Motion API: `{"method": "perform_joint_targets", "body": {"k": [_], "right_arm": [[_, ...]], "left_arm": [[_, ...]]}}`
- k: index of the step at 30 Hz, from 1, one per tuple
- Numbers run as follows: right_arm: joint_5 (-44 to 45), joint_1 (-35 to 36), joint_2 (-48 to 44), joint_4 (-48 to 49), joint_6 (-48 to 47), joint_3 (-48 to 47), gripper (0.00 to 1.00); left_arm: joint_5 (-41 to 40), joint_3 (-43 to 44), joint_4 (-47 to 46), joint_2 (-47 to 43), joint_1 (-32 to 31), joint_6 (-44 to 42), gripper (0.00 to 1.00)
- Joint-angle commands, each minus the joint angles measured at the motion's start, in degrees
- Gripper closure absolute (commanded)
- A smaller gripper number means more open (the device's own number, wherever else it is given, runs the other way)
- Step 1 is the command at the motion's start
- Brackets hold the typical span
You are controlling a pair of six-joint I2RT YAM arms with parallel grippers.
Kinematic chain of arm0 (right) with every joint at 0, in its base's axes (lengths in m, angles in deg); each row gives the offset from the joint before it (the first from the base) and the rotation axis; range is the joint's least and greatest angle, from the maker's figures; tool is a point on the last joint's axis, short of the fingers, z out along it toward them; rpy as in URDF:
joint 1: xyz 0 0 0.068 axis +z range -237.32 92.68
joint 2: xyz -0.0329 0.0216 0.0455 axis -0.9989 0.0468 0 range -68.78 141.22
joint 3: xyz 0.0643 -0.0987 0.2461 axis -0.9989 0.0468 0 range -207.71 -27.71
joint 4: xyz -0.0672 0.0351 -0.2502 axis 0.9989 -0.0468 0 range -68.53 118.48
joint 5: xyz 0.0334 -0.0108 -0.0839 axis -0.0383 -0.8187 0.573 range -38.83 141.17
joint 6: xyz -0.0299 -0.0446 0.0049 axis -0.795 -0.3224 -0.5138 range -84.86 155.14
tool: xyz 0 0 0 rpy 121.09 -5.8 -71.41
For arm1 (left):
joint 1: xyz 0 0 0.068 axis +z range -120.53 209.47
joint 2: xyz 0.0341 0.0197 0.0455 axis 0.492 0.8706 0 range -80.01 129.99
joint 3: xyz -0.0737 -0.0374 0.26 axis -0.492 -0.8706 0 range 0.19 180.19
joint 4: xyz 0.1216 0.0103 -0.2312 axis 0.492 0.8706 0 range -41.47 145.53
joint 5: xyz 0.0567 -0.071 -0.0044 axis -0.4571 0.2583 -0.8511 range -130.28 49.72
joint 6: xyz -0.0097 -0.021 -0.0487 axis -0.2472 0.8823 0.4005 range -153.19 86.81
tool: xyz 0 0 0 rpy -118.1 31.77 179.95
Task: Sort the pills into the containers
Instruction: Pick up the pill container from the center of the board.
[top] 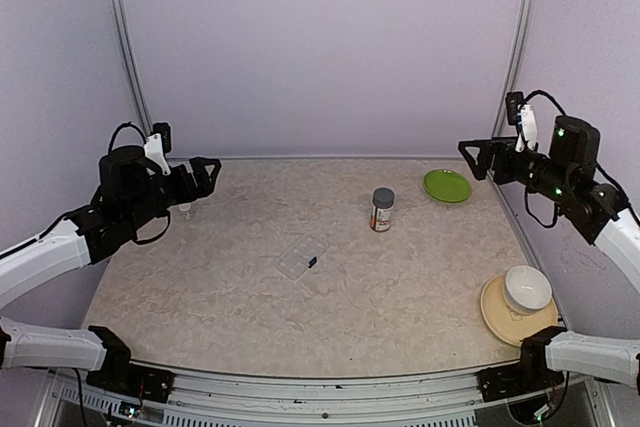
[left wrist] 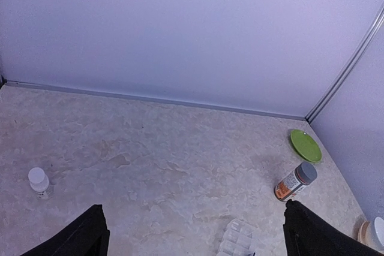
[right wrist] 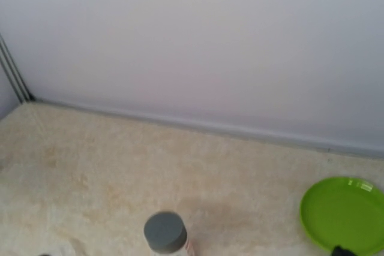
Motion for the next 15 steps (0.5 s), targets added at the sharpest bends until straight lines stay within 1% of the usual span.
{"method": "perform_joint_targets", "body": {"k": [1, 7, 12, 15], "right_arm": [[-1.07, 0.68, 2.78, -1.97, -0.47, 1.32, 0.00], [-5.25, 0.74, 6.79, -2.11, 0.20, 2.28, 0.00], [-6.57, 1.44, 9.37, -2.01, 0.38, 2.61, 0.00], [-6.07, 2.52, 10.92, -2.04, 0.08, 2.87, 0.00]], "left_arm": [[-3.66, -2.77, -2.43, -0.69, -1.63, -1.50, 0.01], [-1.80, -3.90, -1.57, 1.22, -4.15, -2.24, 0.01], [-2.31, -1.33, 2.14, 6.60, -7.14, -4.76, 0.01], [-4.36, 0.87, 4.58, 10.51, -9.37, -5.98, 0.01]]}}
